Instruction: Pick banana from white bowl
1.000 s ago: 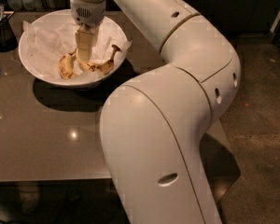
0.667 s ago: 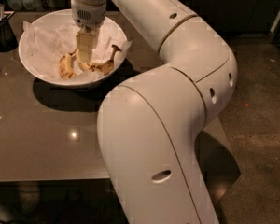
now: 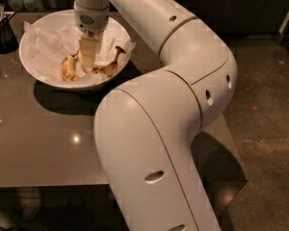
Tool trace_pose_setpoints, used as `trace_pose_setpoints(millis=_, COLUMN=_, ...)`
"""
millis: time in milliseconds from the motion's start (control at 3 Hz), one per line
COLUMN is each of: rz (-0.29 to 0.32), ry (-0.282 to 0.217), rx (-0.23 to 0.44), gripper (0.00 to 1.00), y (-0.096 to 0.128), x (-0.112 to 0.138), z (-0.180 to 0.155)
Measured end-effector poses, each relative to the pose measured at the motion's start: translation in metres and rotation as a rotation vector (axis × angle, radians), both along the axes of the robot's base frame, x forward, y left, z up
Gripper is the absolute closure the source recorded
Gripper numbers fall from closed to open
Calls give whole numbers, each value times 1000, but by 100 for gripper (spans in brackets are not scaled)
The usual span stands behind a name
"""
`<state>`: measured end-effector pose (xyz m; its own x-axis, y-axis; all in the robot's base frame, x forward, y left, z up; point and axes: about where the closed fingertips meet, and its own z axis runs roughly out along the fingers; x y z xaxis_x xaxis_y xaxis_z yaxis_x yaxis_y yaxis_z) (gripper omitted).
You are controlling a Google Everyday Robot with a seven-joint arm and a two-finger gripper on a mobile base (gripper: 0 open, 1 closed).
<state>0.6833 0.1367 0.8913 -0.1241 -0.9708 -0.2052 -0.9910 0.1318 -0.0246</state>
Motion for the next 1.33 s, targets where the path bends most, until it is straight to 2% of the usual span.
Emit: trace_pose_setpoints(millis=1333, rz=-47, ry=50, rx=-9, gripper=46, y=-8, x=11, z=-24)
